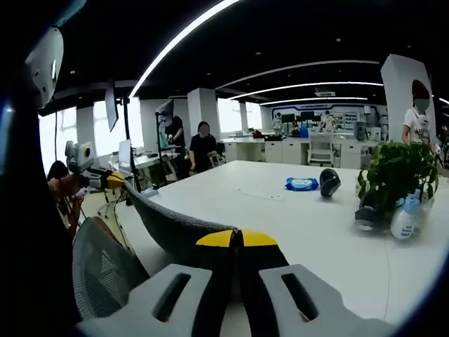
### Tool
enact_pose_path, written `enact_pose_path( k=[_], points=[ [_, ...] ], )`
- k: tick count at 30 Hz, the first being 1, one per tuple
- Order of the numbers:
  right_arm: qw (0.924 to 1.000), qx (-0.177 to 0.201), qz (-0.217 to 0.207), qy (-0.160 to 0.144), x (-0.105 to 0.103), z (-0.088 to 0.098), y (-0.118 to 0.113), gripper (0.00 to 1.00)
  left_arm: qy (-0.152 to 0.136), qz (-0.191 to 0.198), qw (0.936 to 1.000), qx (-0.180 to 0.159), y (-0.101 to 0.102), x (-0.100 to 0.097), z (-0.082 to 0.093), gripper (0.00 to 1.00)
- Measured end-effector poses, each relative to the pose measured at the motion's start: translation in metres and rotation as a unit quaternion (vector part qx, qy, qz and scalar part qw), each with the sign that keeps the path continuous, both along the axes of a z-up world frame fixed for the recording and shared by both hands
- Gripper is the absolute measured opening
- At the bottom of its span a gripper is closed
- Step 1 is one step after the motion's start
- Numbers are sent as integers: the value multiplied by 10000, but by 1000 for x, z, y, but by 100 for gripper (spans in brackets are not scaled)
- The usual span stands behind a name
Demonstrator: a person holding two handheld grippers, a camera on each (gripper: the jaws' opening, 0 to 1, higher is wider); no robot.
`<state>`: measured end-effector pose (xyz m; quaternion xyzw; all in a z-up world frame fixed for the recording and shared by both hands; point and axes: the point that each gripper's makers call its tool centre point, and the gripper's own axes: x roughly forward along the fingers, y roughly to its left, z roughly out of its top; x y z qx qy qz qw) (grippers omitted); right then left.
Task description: Fold the towel on the table until its edges align and the towel forms a compact rectangular stack.
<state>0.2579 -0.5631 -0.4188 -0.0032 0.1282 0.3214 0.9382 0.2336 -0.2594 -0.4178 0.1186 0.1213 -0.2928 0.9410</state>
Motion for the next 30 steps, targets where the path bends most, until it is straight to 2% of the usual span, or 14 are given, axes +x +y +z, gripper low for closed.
enact_pose_path(
  k=[6,15,22,30],
  points=[
    [9998,-133,1,137,8,-10,3,0,239,112,9996,16,4,5,-15,2],
    [9989,-312,43,358,26,-26,3,0,477,64,9986,216,6,19,-30,2],
    [9975,-359,137,593,37,-45,4,0,771,-117,9963,358,10,28,-52,2],
    [9953,-503,204,805,49,-63,3,0,950,-182,9941,483,10,43,-70,2]
  ],
)
